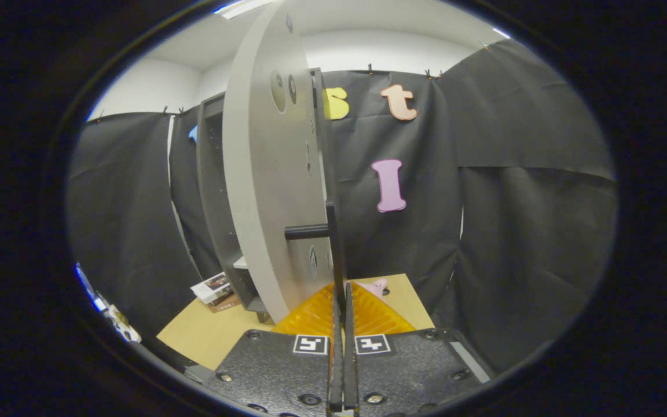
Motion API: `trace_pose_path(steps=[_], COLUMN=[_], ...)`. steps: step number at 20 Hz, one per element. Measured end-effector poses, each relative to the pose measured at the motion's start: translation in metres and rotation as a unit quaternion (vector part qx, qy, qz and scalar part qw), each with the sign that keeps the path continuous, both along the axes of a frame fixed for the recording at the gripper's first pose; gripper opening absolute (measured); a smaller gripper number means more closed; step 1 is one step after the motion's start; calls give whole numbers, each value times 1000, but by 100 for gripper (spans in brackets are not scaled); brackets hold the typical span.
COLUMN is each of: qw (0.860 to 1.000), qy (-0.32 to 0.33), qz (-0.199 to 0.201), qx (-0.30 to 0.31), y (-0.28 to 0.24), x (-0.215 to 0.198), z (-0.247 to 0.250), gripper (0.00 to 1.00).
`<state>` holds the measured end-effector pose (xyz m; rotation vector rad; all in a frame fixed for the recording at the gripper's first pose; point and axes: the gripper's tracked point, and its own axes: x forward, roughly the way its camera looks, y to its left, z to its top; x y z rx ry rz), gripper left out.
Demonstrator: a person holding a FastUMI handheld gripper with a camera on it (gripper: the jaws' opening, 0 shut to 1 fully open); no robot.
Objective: Open the shoe cabinet door, grab the shoes and put them into the shoe cabinet, then close the shoe cabinet door.
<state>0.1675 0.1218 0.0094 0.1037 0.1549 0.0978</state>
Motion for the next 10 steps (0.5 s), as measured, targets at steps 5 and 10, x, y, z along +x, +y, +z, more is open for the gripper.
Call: trace_pose_path(steps=[5,10], qw=[1000,998], qy=[11,8], qz=[-12,-50], qx=[-4,-21], y=[-1,-13], x=[-5,-15], z=[-1,-3], gripper=[4,22])
